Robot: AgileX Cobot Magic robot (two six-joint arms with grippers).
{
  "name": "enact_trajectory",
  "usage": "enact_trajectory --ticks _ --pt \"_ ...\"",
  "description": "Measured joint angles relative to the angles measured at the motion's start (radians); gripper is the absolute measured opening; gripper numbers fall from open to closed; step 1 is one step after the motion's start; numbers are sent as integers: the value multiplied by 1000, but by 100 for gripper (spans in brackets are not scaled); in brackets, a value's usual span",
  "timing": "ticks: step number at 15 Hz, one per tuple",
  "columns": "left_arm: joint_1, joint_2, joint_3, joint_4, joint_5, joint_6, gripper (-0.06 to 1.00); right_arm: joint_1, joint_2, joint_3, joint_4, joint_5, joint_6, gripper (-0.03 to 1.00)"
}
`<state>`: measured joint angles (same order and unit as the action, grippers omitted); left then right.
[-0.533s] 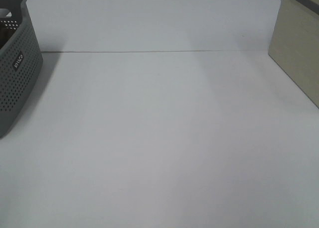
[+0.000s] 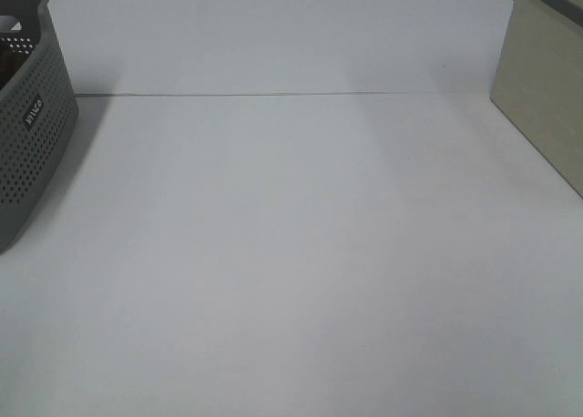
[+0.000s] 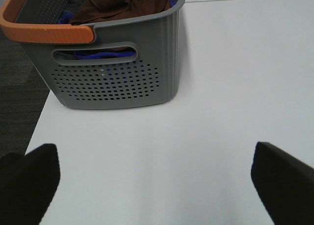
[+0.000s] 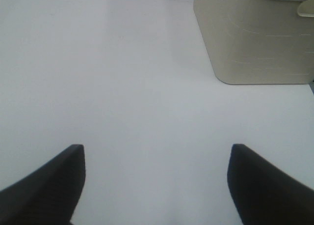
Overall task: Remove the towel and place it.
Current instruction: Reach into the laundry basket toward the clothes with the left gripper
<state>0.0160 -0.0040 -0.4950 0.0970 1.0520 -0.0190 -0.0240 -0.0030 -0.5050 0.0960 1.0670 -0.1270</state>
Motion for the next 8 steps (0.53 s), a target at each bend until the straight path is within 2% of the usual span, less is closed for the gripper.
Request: enact_trajectory --ticks 8 --pt "0 0 0 0 0 0 99 0 0 0 0 0 0 77"
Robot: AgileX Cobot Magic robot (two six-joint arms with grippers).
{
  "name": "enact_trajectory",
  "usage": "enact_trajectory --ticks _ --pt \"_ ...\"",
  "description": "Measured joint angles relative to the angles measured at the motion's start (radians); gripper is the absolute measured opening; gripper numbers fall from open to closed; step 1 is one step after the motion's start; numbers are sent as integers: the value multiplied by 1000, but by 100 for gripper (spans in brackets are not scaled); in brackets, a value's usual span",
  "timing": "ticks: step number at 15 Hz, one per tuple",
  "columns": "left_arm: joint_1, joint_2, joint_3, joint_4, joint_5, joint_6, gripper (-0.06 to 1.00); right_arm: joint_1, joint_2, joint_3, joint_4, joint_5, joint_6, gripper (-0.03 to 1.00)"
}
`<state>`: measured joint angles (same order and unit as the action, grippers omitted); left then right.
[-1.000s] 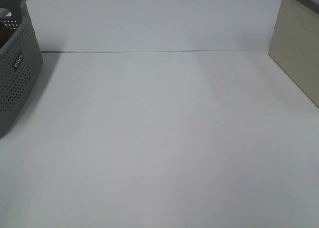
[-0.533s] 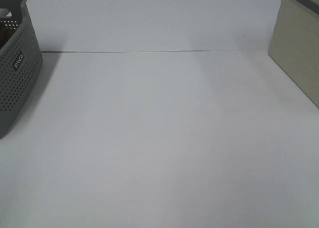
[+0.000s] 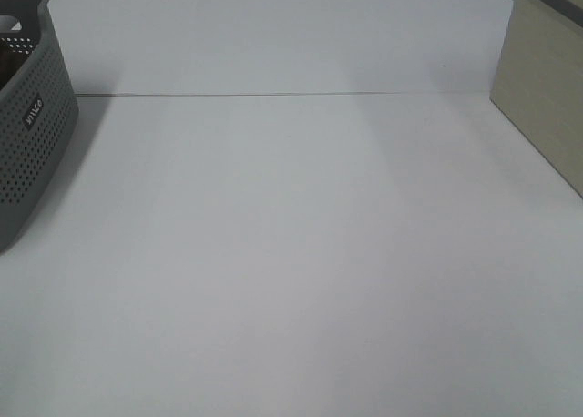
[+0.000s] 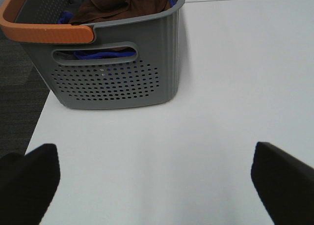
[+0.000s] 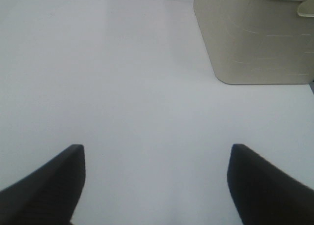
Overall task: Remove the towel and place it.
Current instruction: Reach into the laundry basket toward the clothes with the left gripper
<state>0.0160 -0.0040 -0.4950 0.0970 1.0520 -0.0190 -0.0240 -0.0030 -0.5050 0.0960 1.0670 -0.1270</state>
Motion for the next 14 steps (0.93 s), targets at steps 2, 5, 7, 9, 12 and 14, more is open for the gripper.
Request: enact_trajectory --ticks 2,5,7,9,12,14 --pt "0 0 0 0 0 0 99 0 0 0 0 0 0 77" --pt "0 0 0 0 0 0 99 0 0 0 0 0 0 77" --pt "0 0 0 0 0 0 99 0 0 0 0 0 0 77" --pt "0 0 0 0 0 0 99 0 0 0 0 0 0 77" --pt "0 0 0 0 0 0 99 0 0 0 0 0 0 77" --pt "0 0 0 0 0 0 99 0 0 0 0 0 0 77"
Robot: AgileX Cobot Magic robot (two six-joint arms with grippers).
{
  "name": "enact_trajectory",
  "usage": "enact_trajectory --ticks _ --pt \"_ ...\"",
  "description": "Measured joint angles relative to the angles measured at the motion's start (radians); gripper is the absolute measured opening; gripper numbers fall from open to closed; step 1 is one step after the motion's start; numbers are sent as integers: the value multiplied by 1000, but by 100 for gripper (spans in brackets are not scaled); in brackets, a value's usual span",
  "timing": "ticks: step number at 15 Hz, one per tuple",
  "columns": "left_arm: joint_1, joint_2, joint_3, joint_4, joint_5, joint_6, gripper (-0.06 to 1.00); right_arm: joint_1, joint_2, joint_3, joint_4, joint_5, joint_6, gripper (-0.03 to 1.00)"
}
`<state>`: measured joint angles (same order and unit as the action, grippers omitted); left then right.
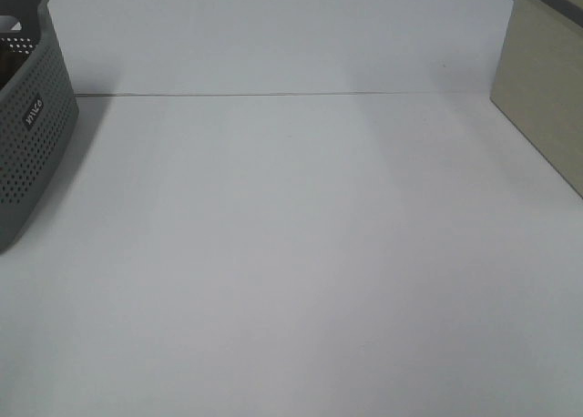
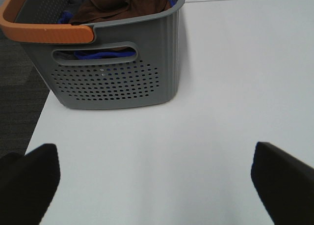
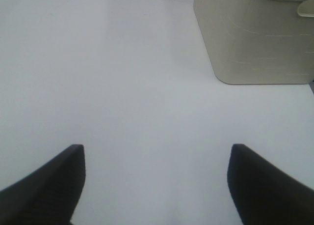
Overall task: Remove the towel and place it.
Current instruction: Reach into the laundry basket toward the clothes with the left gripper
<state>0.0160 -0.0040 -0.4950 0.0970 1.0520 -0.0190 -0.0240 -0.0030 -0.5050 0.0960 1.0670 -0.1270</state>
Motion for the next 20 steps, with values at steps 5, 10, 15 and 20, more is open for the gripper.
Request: enact_trajectory --ticks 5,10,15,20 --pt "0 0 0 0 0 0 98 0 0 0 0 0 0 77" --pt "0 0 0 0 0 0 98 0 0 0 0 0 0 77" --pt "0 0 0 0 0 0 98 0 0 0 0 0 0 77" --pt "0 0 0 1 0 0 98 0 0 0 0 0 0 77"
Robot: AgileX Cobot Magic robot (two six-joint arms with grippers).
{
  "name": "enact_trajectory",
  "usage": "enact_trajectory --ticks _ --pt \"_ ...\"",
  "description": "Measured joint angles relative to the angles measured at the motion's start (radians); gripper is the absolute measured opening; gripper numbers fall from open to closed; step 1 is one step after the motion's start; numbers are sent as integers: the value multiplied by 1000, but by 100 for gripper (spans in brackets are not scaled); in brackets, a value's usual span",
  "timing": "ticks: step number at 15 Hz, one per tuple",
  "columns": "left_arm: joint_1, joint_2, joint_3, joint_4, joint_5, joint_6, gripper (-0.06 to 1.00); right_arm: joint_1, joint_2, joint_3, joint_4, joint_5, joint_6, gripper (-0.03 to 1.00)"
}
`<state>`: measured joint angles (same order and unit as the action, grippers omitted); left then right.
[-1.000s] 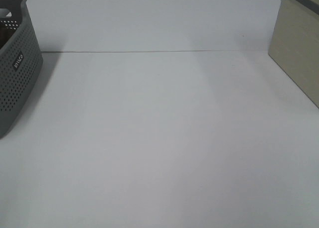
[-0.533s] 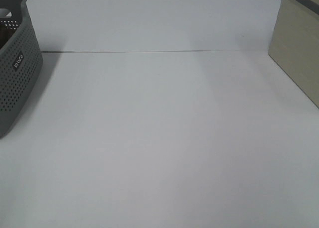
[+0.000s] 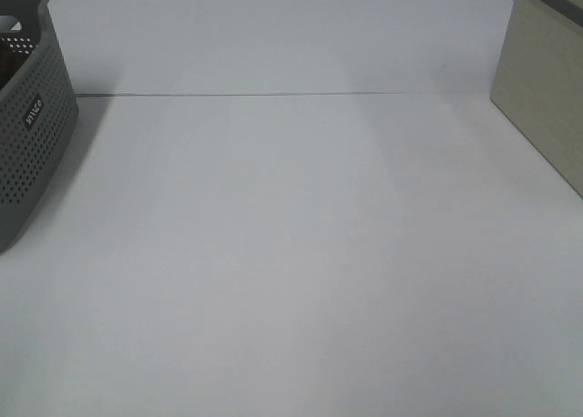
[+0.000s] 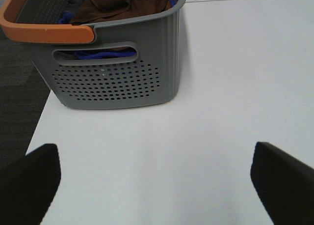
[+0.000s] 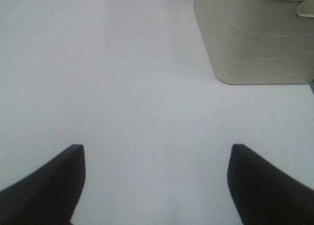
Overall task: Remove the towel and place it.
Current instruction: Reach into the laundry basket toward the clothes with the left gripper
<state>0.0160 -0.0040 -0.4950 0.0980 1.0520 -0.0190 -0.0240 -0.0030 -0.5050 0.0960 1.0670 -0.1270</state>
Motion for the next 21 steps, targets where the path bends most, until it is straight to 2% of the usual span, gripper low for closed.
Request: enact_trajectory --ticks 4,7,11,12,14,17,20,21 --pt "0 0 -3 0 0 13 98 0 0 0 0 0 0 77" --pt "0 64 -102 -13 0 149 98 0 0 0 0 0 0 77" --pt "0 322 -262 -18 6 323 98 0 0 0 0 0 0 77" --pt "0 469 -356 -18 8 447 98 0 0 0 0 0 0 77" --pt "0 605 -447 -4 9 544 98 0 0 0 0 0 0 77" --pt "0 793 -573 0 38 631 98 0 0 0 0 0 0 77" --pt "0 1042 -809 1 151 742 98 0 0 0 0 0 0 77" --pt "0 1128 -891 2 156 764 97 0 0 0 0 0 0 77"
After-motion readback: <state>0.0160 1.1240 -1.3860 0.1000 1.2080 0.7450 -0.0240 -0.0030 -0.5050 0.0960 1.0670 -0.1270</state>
